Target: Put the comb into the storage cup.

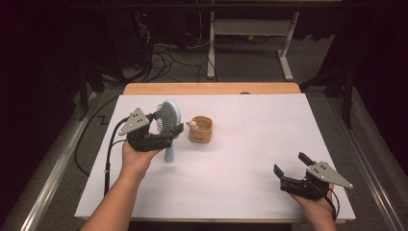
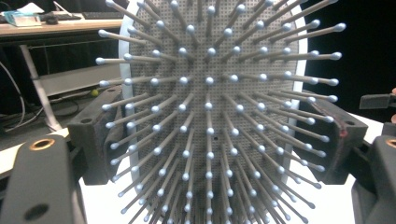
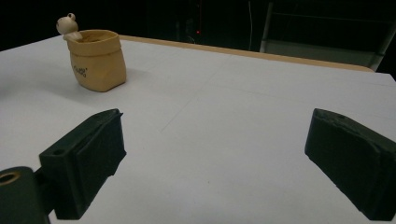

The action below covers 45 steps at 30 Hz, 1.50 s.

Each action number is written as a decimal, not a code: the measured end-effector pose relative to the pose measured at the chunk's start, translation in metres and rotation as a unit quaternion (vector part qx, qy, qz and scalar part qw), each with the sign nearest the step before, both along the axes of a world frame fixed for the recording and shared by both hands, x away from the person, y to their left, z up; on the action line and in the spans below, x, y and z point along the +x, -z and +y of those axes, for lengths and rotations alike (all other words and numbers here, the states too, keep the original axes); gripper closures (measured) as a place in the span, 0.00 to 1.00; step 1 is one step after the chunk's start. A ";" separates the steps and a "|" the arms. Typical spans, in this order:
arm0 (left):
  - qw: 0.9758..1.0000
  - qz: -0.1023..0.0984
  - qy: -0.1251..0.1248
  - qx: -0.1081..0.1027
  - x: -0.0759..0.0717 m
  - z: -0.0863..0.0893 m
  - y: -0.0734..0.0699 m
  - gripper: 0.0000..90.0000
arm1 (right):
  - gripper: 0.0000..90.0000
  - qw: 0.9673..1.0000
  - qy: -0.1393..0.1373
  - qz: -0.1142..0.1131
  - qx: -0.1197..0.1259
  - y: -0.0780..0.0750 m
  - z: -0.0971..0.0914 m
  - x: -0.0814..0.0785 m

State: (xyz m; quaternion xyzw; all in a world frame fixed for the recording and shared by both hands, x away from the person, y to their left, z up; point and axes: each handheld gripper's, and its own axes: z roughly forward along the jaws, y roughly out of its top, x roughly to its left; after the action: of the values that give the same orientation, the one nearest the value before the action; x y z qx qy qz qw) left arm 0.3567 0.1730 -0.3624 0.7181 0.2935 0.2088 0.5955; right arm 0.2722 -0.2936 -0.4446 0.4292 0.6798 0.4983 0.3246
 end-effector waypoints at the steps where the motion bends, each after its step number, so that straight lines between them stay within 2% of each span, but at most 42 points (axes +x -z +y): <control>1: 1.000 -0.001 0.000 -0.002 0.001 -0.001 -0.001 0.23 | 0.06 1.000 0.000 0.000 0.000 0.000 0.000 0.000; 5: 1.000 -0.002 -0.001 -0.009 0.007 -0.005 -0.002 0.23 | 0.06 1.000 -0.002 -0.001 -0.001 0.000 0.001 0.000; 10: 1.000 0.002 -0.003 0.004 0.013 -0.012 -0.002 0.23 | 0.06 1.000 -0.002 0.000 0.001 0.000 0.000 0.000; 15: 1.000 0.002 -0.002 -0.002 0.018 -0.017 -0.005 0.23 | 0.06 1.000 -0.003 -0.003 0.002 0.000 0.001 0.000; 18: 1.000 0.004 -0.003 0.002 0.021 -0.019 -0.006 0.23 | 0.06 1.000 -0.001 -0.003 0.002 0.000 0.000 -0.001; 33: 1.000 -0.002 0.009 0.014 0.033 -0.044 -0.027 0.23 | 0.06 1.000 -0.001 -0.001 0.004 -0.001 -0.001 -0.001; 45: 1.000 -0.001 0.013 0.007 0.047 -0.057 -0.037 0.23 | 0.06 1.000 0.000 0.000 0.010 -0.001 -0.001 -0.002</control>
State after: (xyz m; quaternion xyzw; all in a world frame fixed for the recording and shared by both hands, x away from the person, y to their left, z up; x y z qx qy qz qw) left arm 0.4037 0.1164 -0.3252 0.7259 0.2819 0.2038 0.5933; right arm 0.2701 -0.2949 -0.4440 0.4322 0.6750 0.5048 0.3205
